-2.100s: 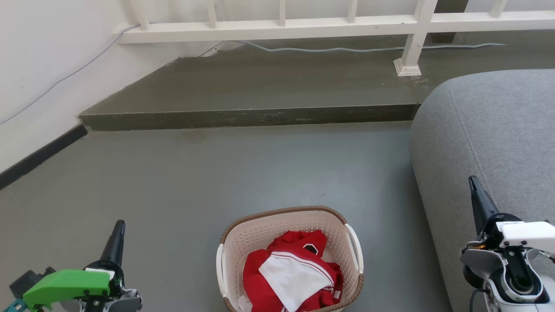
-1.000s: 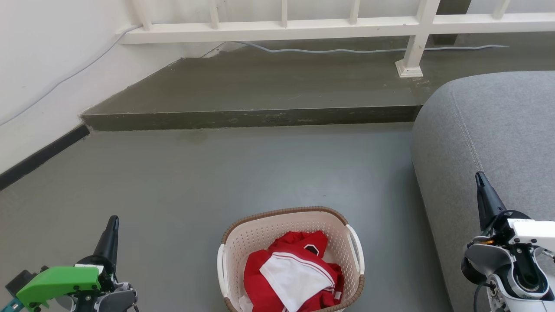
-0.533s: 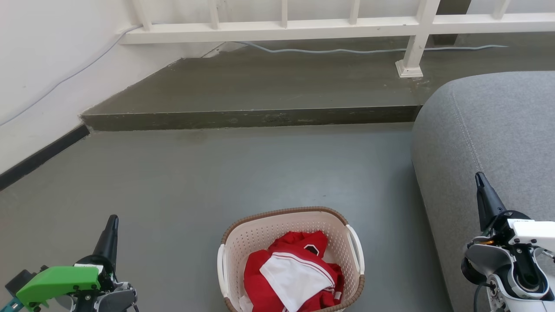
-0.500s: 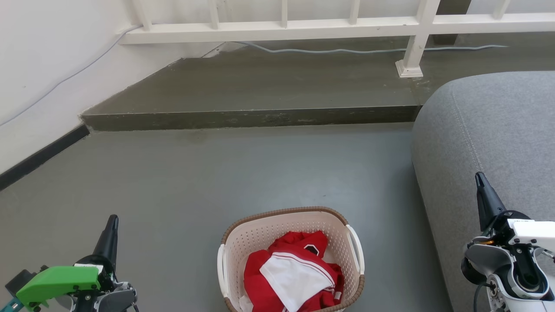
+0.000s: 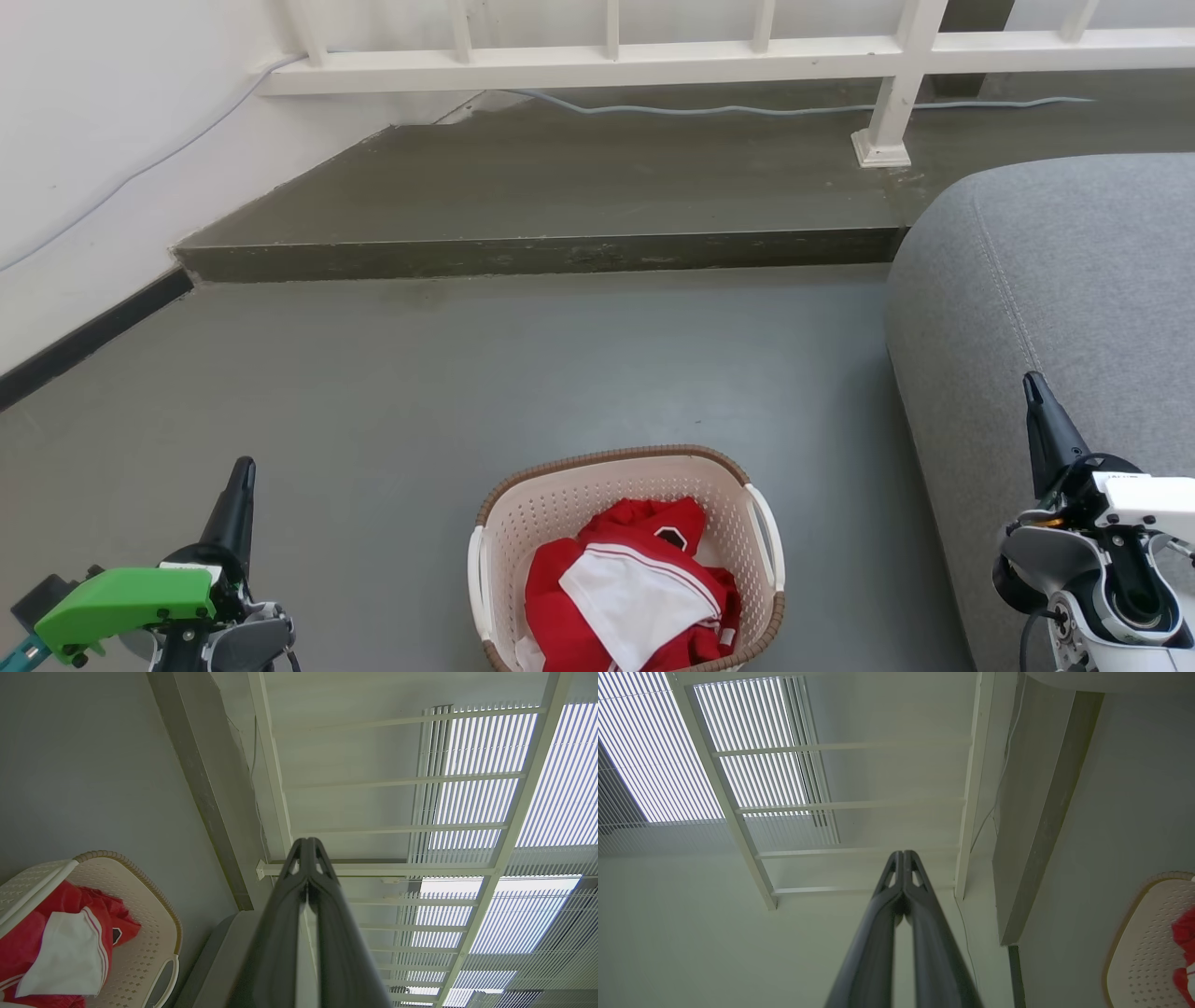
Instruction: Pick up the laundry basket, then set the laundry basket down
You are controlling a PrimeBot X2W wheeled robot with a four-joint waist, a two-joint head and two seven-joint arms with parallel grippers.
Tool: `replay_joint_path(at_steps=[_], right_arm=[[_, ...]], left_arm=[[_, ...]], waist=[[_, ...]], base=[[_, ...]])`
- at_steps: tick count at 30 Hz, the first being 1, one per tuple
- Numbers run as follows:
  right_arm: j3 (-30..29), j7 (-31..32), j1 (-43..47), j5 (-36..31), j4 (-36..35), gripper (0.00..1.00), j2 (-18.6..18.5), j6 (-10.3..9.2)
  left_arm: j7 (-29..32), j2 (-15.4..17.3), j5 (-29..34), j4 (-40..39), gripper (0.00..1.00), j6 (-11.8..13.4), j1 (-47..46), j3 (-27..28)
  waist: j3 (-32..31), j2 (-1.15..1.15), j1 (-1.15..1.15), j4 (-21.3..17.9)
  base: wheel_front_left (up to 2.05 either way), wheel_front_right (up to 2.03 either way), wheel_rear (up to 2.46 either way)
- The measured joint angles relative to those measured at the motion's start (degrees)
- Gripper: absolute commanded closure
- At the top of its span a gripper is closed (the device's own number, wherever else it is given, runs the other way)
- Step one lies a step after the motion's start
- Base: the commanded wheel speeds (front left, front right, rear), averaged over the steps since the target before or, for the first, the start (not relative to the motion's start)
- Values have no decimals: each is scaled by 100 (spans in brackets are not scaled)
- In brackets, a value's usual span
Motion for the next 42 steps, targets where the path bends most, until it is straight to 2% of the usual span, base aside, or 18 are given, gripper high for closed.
replay_joint_path(at_steps=[42], right_arm=[[-15,7,-3,0,33,100,7,2]], left_arm=[[8,-2,0,94,100,-20,-11,19]], waist=[[-2,0,0,0]], base=[[0,0,0]])
